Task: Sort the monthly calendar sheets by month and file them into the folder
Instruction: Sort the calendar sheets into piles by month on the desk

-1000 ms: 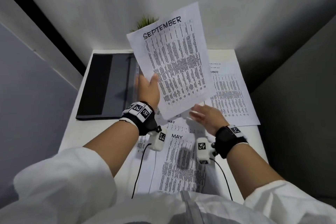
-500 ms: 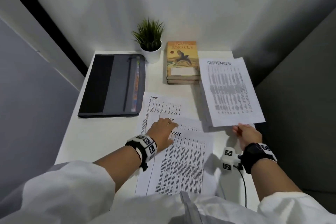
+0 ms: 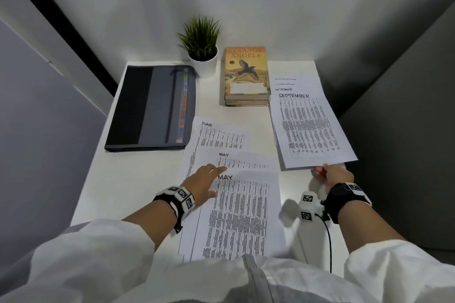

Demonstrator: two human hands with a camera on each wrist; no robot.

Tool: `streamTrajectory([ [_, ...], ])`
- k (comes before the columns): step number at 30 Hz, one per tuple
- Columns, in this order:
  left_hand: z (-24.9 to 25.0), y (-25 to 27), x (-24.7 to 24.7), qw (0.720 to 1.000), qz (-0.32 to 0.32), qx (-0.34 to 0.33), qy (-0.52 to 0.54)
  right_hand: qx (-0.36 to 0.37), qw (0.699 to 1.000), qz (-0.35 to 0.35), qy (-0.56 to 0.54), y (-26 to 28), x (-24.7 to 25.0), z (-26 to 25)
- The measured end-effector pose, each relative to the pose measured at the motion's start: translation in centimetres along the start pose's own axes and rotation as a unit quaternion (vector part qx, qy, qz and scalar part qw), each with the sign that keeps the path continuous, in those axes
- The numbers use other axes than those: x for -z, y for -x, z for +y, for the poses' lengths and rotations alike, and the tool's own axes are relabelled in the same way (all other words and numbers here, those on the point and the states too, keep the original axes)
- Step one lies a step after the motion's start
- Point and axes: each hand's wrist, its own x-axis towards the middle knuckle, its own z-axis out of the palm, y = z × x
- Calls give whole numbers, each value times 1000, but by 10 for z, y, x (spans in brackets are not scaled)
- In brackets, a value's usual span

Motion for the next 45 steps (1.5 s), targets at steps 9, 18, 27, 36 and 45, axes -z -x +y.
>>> streamTrajectory([
  [9, -3, 9, 1, 997, 40, 34, 55, 63, 958, 30, 278, 19, -11, 11],
  [18, -1, 10, 0, 997, 71, -32, -4, 441, 646, -273, 560, 129, -97, 77],
  [27, 4, 20, 9, 982, 142, -29, 120, 419, 594, -282, 626, 135, -89, 96],
  [36, 8, 17, 19, 944, 199, 32, 262, 451, 555, -298, 632, 138, -82, 105],
  [45, 3, 5, 21, 964, 137, 84, 213, 541, 548, -264, 581, 140, -76, 105],
])
